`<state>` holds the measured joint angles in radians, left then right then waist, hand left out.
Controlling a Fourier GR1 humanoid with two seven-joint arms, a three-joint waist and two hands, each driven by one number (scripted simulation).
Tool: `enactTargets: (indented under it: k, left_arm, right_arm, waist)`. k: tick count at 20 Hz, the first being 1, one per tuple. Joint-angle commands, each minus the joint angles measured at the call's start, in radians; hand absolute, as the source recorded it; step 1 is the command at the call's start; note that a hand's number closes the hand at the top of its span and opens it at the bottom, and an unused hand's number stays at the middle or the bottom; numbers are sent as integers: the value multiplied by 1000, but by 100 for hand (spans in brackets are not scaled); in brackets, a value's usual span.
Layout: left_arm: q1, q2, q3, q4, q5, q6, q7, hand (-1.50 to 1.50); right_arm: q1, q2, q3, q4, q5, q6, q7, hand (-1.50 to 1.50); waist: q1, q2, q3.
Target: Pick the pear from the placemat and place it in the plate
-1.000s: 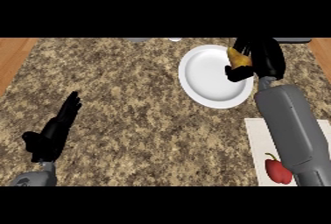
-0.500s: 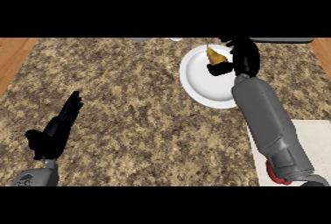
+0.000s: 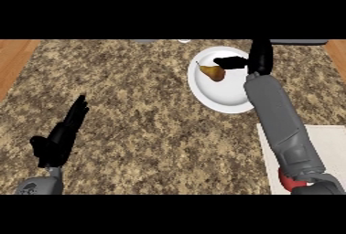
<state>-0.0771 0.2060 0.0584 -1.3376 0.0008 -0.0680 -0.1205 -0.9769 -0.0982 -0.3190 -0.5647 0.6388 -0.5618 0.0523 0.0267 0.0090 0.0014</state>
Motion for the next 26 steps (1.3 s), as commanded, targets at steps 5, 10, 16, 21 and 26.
enactTargets:
  k: [5, 10, 16, 21, 26]
  left_arm:
    - [40, -39, -19, -18, -33, 49, -2, 0]
    - [72, -34, -9, -45, -18, 28, -16, 0]
    - [-11, -12, 21, 18, -18, 15, -8, 0]
    - [-11, 1, 30, 4, -19, -1, 1, 0]
    - [67, -1, 35, -65, -10, -25, -2, 0]
  right_arm:
    - [168, -59, -189, -144, -310, 171, -274, -150]
    - [261, -176, -257, -130, -417, 321, -390, -150]
    - [377, -277, -252, -124, -478, 499, -493, -150]
    - [442, -352, -234, -66, -493, 588, -565, -150]
    - [441, -375, -210, 56, -491, 556, -676, -150]
  waist:
    - [-34, -12, 1]
    - [-22, -7, 0]
    - [-23, -6, -1]
    - [-20, -6, -1]
    - [-15, -7, -1]
